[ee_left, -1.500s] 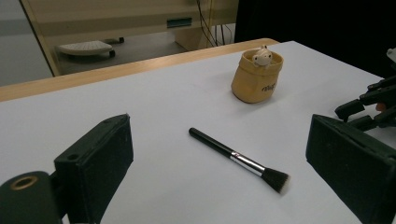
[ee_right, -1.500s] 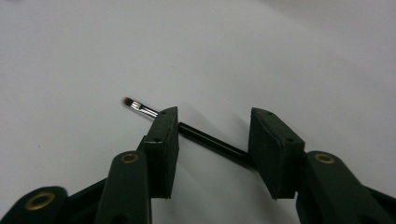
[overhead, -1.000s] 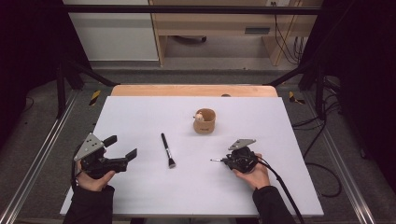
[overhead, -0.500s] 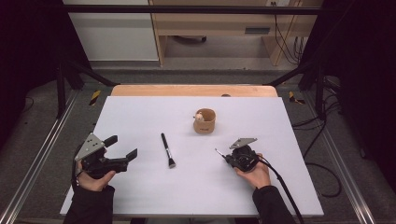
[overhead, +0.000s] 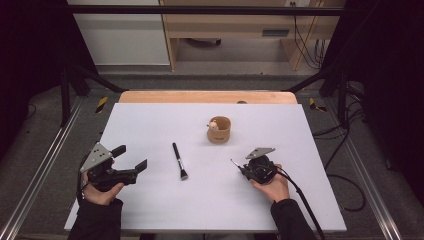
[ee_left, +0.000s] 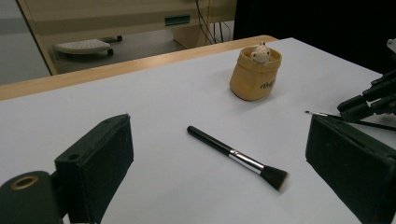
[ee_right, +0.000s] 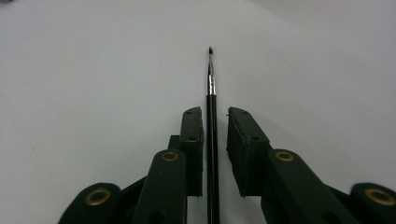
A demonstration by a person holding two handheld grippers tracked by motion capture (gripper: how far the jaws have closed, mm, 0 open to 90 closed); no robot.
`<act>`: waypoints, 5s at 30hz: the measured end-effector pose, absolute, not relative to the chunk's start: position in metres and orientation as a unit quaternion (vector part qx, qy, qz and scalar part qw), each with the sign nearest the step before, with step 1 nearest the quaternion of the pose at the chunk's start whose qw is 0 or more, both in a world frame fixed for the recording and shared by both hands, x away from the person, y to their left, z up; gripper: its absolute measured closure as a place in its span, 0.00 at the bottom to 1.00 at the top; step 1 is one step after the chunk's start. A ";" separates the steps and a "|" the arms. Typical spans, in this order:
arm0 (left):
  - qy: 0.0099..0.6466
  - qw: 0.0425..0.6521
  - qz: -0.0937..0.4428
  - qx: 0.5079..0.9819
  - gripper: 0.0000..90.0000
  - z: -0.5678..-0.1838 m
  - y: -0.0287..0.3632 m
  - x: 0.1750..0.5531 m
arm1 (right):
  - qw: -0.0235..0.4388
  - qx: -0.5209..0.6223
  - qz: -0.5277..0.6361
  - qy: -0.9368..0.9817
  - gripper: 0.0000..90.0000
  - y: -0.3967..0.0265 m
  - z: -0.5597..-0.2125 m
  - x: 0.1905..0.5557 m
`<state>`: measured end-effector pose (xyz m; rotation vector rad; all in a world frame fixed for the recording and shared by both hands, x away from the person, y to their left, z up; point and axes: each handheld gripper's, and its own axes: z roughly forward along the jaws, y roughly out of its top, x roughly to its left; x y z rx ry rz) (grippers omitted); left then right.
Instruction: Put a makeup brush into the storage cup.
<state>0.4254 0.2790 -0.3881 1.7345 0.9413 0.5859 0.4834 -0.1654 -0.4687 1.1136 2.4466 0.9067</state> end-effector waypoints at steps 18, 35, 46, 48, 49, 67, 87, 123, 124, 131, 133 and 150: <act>0.391 0.514 0.241 0.725 0.08 -0.389 0.279 0.426 | 0.132 0.373 0.258 0.881 0.50 -0.154 -0.428 0.496; 0.389 0.513 0.241 0.727 0.08 -0.389 0.278 0.426 | 0.089 0.367 0.171 0.910 0.64 -0.140 -0.442 0.511; 0.389 0.513 0.240 0.727 0.08 -0.389 0.278 0.425 | 0.075 0.373 0.142 0.914 0.82 -0.135 -0.450 0.512; 0.389 0.513 0.240 0.726 0.08 -0.389 0.278 0.425 | 0.067 0.383 0.140 0.911 0.84 -0.134 -0.449 0.512; 0.389 0.513 0.240 0.726 0.08 -0.389 0.277 0.425 | 0.067 0.380 0.140 0.912 0.85 -0.135 -0.449 0.513; 0.387 0.512 0.241 0.728 0.08 -0.389 0.277 0.425 | 0.065 0.382 0.138 0.912 0.95 -0.134 -0.449 0.512; 0.386 0.510 0.241 0.730 0.08 -0.389 0.276 0.425 | 0.092 0.388 0.228 0.888 0.95 -0.146 -0.422 0.496; 0.388 0.510 0.239 0.730 0.08 -0.390 0.274 0.426 | 0.205 0.418 0.485 0.740 0.95 -0.170 -0.375 0.472; 0.387 0.509 0.239 0.731 0.08 -0.390 0.274 0.426 | 0.211 0.418 0.488 0.737 0.95 -0.170 -0.374 0.473; 0.386 0.508 0.238 0.733 0.08 -0.391 0.274 0.426 | 0.234 0.430 0.509 0.708 0.95 -0.171 -0.372 0.476; 0.386 0.508 0.237 0.733 0.08 -0.391 0.274 0.426 | 0.236 0.433 0.513 0.702 0.95 -0.171 -0.372 0.478; 0.386 0.509 0.236 0.732 0.08 -0.391 0.275 0.426 | 0.273 0.446 0.526 0.671 0.95 -0.156 -0.357 0.506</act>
